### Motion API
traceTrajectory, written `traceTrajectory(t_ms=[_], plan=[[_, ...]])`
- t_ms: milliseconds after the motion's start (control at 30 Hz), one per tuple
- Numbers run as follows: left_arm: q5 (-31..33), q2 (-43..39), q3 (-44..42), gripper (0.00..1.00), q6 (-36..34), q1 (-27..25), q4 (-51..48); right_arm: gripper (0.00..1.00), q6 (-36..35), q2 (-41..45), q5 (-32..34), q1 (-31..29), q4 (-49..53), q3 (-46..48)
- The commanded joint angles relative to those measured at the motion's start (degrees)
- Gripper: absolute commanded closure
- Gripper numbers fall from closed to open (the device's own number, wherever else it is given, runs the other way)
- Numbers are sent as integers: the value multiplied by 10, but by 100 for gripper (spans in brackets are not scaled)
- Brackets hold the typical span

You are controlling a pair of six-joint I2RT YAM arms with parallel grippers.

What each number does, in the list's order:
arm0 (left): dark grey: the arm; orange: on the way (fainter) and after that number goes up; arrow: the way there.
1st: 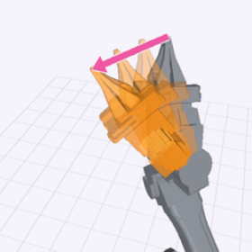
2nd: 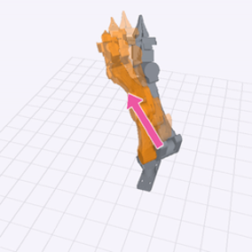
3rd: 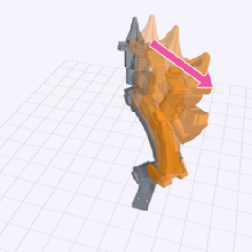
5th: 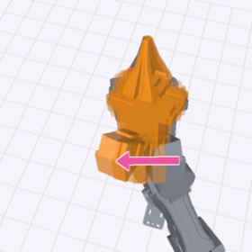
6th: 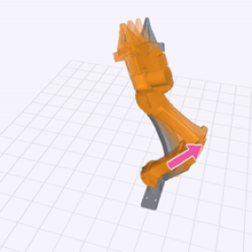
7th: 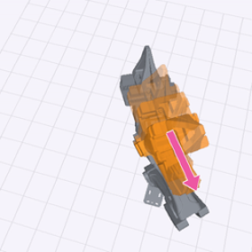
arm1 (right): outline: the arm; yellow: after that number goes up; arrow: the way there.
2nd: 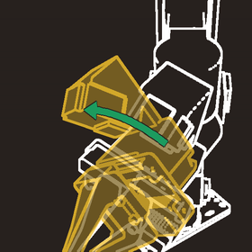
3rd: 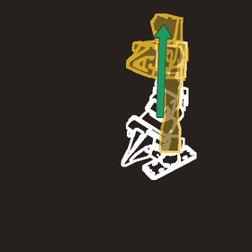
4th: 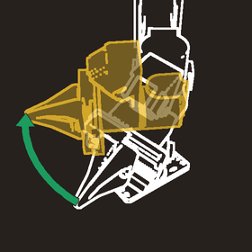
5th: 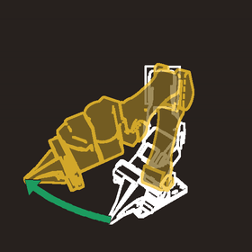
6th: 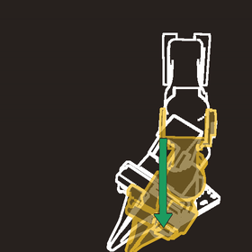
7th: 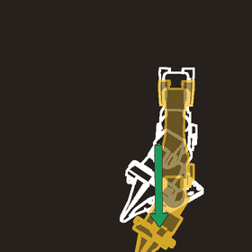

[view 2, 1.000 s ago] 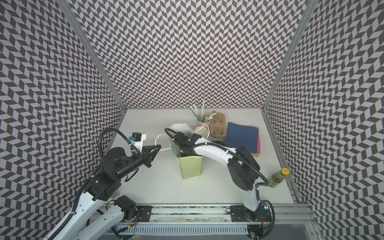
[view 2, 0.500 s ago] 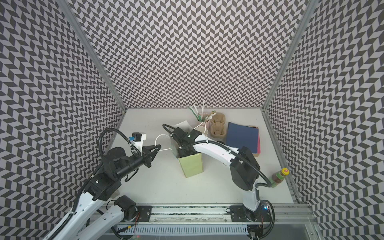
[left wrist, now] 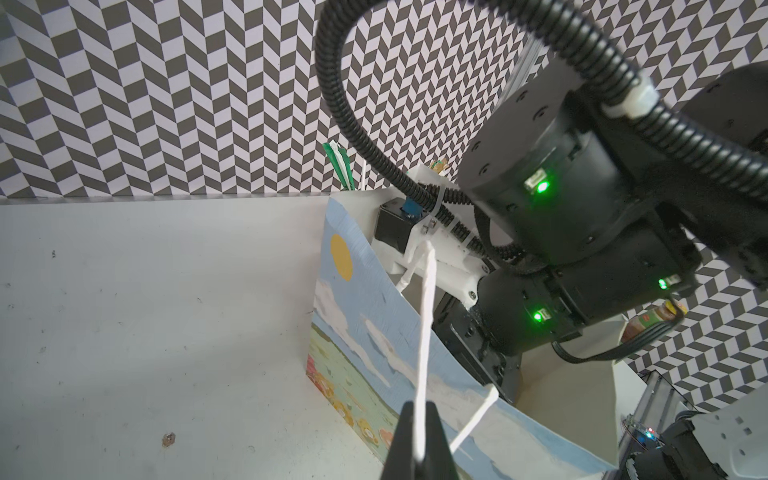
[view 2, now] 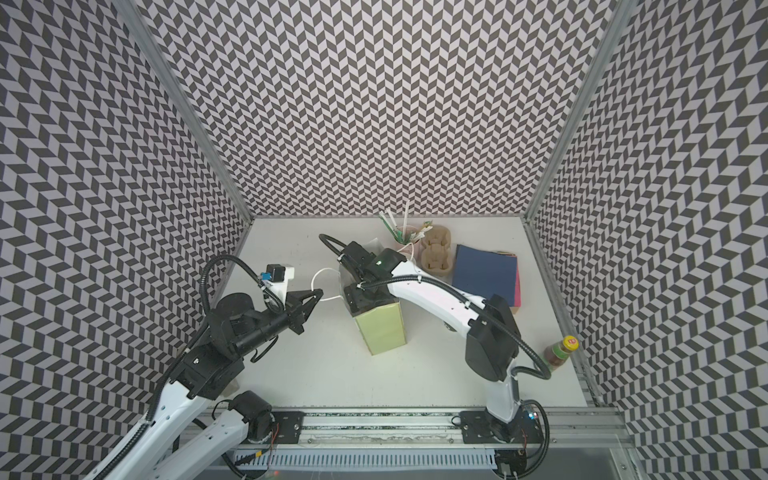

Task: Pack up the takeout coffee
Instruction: 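Open the right gripper and lift it out of the bag, then move the right gripper above the black-lidded coffee cup beside the bag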

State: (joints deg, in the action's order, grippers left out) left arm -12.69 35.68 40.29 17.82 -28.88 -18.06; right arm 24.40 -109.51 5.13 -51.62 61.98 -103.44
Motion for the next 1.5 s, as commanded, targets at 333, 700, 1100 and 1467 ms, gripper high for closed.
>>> traceTrajectory(t_ms=[333,700,1100,1467], plan=[[1,9,-1,100,-2,-6,-3,8,-17,42,44,2,41,-138],[1,18,0,100,-1,-10,-4,1,3,150,94,2,62,-200],[-13,32,2,100,8,-10,1,1,98,319,170,56,123,-13],[-25,26,0,100,19,-10,6,6,124,450,95,164,56,276]])
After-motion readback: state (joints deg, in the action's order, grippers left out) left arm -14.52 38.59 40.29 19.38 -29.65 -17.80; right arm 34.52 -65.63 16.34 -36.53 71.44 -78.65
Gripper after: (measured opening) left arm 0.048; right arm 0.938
